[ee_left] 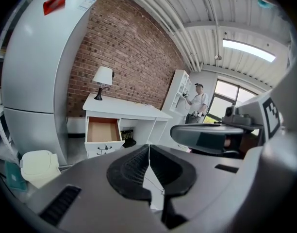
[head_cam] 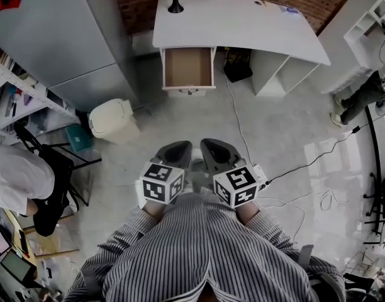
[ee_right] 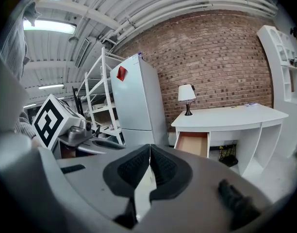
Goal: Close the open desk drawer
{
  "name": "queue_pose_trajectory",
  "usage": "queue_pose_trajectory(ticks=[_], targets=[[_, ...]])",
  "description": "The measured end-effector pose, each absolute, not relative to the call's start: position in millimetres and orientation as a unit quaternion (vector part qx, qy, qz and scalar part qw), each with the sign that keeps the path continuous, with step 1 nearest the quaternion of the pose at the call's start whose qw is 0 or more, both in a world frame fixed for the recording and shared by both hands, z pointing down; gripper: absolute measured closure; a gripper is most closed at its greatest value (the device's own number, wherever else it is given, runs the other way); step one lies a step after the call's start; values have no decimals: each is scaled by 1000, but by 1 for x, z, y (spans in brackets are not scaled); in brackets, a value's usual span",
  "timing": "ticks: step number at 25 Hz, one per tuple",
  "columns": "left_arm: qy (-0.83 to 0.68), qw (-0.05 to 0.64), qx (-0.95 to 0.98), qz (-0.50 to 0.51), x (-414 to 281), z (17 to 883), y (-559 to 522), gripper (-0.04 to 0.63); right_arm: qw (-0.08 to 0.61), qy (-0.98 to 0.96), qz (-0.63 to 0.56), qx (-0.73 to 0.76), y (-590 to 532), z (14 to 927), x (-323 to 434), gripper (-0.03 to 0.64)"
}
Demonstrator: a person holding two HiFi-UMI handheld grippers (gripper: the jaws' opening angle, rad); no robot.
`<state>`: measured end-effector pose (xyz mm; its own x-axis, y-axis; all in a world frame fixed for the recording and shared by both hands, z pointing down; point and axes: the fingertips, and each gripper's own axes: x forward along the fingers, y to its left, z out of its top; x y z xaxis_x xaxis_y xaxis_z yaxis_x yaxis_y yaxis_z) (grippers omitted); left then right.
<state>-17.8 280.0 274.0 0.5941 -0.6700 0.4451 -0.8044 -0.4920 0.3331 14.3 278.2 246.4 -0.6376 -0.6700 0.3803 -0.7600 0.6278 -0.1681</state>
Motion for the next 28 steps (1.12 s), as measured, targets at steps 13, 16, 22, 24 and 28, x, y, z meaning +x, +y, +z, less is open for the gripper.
queue_pose_trajectory(ticks=[13, 16, 22, 24, 28], targets=[[-446, 267, 844, 128, -29, 280, 153, 580, 157, -898, 157, 379, 149, 253, 4, 600], [-453, 267, 841, 127, -30, 277, 116, 580, 159, -900, 156, 374, 115, 251, 4, 600], [-463, 266, 835, 134, -21, 280, 46, 580, 149, -902, 156, 375, 40, 247, 18, 600], [-470, 266, 831, 131, -23, 280, 22, 580, 148, -904, 151, 371, 17, 245, 20, 600], [-484, 262, 826, 122, -25, 277, -21, 580, 147, -909, 145, 363, -24, 244, 23, 600]])
